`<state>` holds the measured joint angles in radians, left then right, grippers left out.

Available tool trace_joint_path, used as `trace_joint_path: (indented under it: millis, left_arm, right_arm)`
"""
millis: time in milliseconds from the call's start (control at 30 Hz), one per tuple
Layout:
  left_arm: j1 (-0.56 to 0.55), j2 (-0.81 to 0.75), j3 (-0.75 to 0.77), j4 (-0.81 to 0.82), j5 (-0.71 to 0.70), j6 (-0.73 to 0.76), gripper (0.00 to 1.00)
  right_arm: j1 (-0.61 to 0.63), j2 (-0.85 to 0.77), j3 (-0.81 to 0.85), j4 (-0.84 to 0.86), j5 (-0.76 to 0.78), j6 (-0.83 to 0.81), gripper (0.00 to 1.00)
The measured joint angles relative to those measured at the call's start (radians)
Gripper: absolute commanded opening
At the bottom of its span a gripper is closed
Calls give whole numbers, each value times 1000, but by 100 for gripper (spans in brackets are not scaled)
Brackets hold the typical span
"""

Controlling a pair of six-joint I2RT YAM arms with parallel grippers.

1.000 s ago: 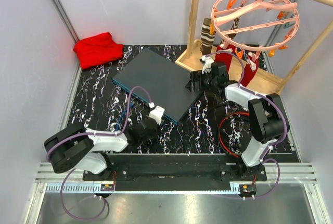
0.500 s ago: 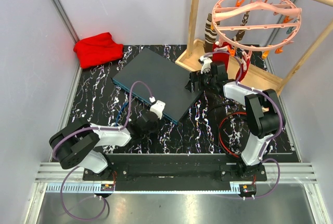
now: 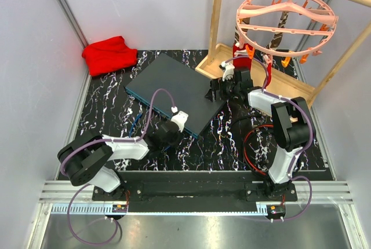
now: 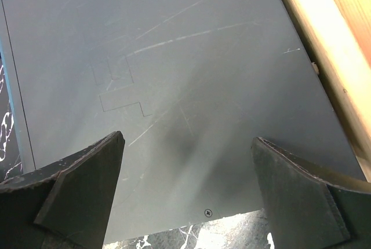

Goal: Insert the plug into the switch port
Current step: Insert the connector into the switch port.

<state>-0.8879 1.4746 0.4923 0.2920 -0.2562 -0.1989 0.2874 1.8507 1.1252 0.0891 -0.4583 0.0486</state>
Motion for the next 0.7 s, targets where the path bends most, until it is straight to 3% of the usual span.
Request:
trace_joint_path:
  millis: [700]
  left_arm:
    - [6, 17, 51, -85, 21, -35, 0]
  right_arm:
    - [-1, 19, 23, -9, -26, -15, 100]
